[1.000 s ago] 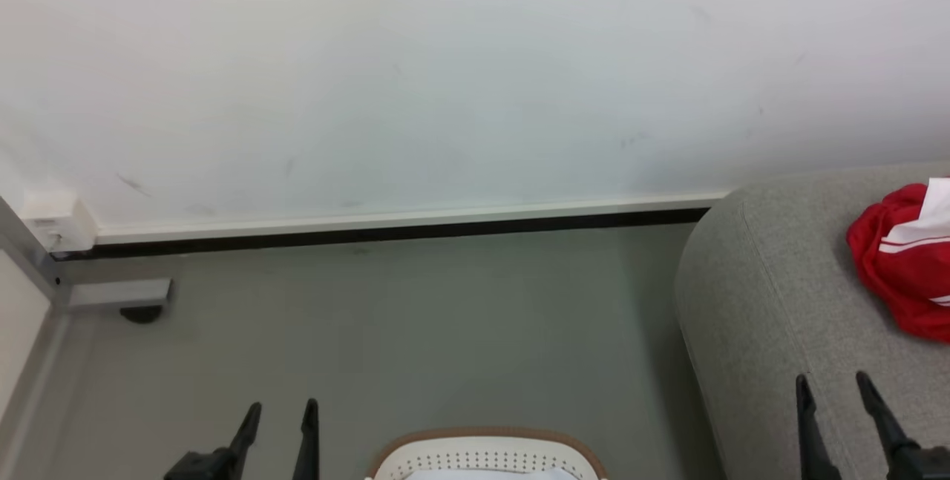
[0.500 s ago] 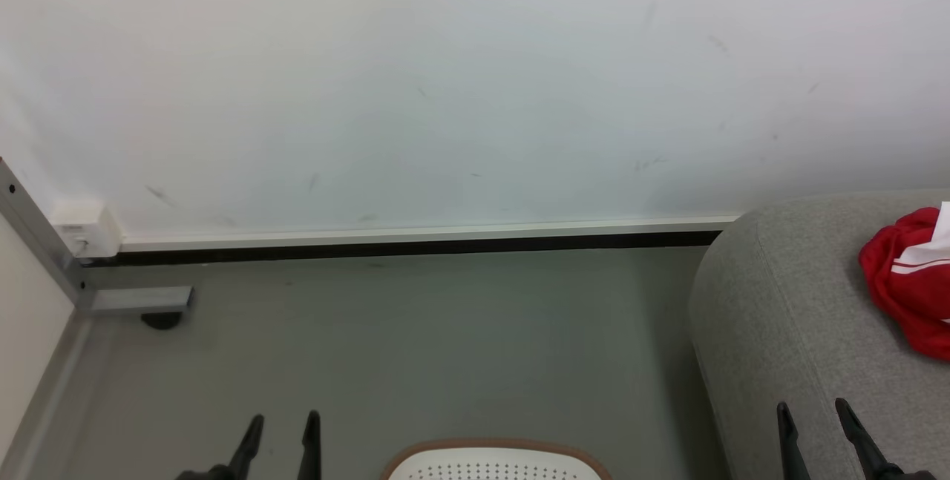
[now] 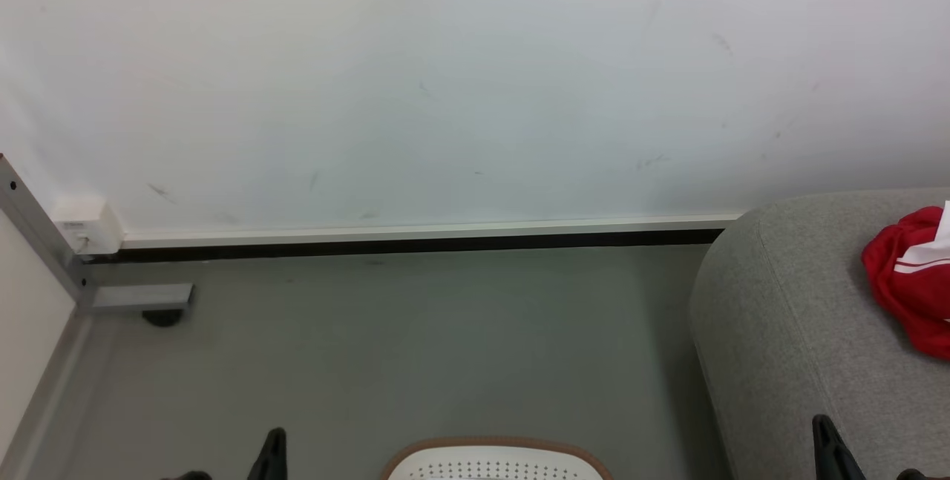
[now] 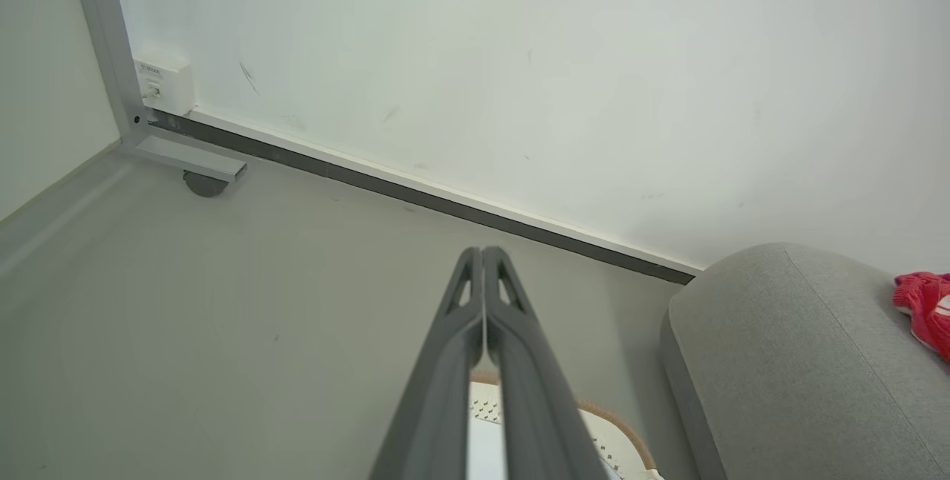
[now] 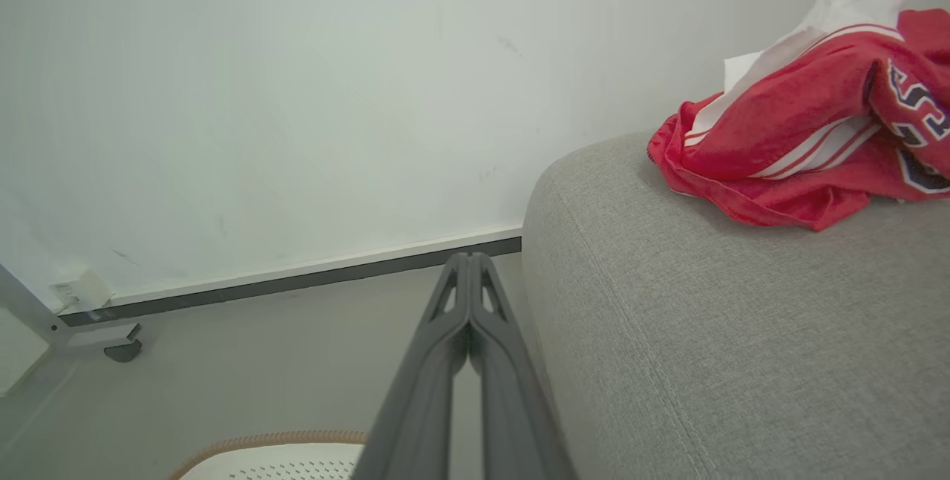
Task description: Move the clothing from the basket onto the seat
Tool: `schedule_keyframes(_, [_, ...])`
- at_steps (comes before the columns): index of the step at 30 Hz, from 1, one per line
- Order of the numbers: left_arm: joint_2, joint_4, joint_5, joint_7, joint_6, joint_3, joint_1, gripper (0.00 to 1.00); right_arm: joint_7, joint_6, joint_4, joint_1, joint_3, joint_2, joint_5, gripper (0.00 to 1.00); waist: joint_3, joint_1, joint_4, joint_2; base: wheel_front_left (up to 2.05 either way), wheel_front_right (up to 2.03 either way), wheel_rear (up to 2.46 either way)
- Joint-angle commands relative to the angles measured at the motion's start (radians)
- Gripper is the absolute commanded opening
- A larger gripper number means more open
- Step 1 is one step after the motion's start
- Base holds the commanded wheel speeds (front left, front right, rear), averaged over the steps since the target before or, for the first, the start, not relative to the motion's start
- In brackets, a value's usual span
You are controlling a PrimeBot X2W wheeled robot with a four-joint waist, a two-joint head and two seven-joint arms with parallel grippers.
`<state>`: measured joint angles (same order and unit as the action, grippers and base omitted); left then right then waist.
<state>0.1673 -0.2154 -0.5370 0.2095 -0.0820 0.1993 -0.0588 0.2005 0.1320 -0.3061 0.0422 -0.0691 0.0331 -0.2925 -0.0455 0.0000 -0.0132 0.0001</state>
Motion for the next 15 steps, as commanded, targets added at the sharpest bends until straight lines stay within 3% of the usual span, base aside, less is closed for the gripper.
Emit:
schedule_keyframes(1, [0.001, 0.017, -0.037, -0.007, 0.005, -0.015, 0.029, 0.0, -0.008, 0.0, 0.019, -0.032, -0.003, 0.008, -0.04, 0.0, 0.0, 0.0, 0.0, -0.0001, 0.0, 0.0, 0.0])
schedule_keyframes(15, [-0.021, 0.021, -0.237, -0.068, 0.034, -0.073, 0.057, 0.0, -0.064, 0.0, 0.031, -0.058, -0.009, 0.011, -0.288, 0.0, 0.006, 0.0, 0.002, -0.0001, 0.0, 0.0, 0.0])
